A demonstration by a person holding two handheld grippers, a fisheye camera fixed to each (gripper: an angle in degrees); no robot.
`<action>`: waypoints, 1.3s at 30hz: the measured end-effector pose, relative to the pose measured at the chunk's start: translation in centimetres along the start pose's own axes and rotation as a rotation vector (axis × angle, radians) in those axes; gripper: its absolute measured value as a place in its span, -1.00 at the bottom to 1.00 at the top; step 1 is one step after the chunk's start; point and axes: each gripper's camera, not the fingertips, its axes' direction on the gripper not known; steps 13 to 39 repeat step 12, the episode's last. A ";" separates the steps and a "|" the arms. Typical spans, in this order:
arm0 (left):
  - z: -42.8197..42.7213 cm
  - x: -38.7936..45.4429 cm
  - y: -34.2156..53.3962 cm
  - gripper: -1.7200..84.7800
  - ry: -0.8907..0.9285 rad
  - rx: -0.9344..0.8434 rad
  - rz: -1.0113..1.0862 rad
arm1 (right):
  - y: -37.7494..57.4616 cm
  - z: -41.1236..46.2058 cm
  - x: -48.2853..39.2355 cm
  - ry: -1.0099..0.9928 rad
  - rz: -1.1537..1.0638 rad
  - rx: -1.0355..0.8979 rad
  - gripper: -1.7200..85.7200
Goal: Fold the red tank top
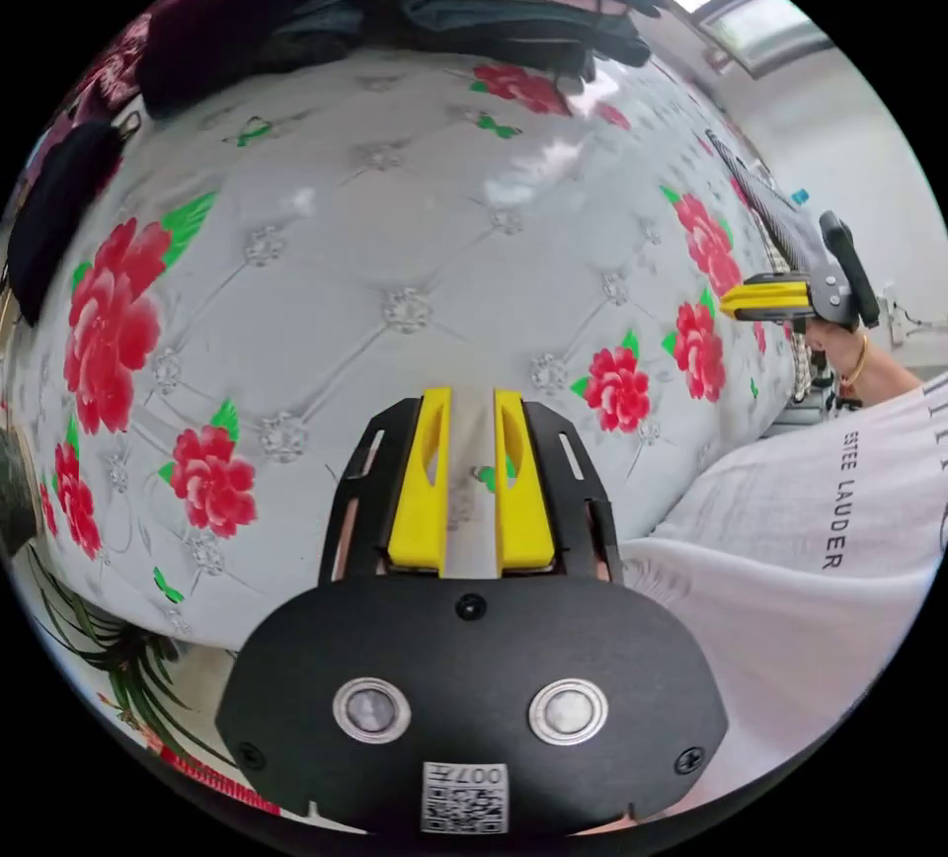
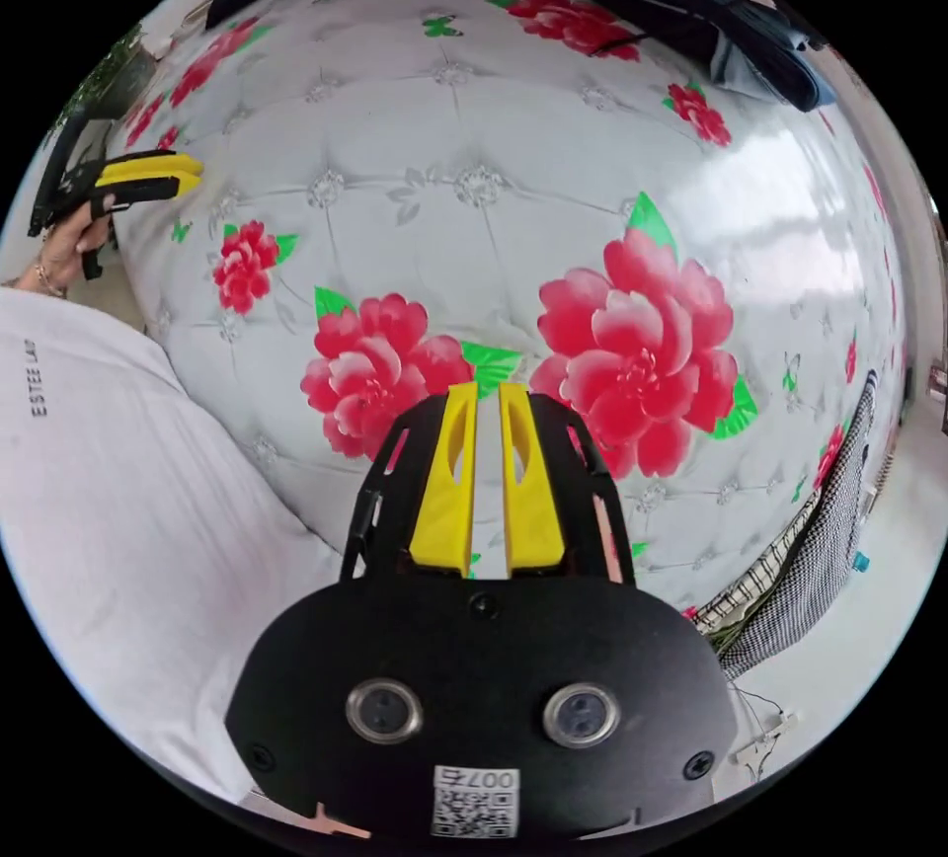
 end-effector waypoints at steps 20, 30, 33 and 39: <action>-0.4 18.9 -5.9 -0.89 -0.206 -0.040 0.227 | 13.6 3.8 8.0 -0.385 0.225 0.398 -0.90; -0.4 18.9 -5.9 -0.89 -0.206 -0.040 0.227 | 13.6 3.8 8.0 -0.385 0.225 0.398 -0.90; -0.4 18.9 -5.9 -0.89 -0.206 -0.040 0.227 | 13.6 3.8 8.0 -0.385 0.225 0.398 -0.90; -0.4 18.9 -5.9 -0.89 -0.206 -0.040 0.227 | 13.6 3.8 8.0 -0.385 0.225 0.398 -0.90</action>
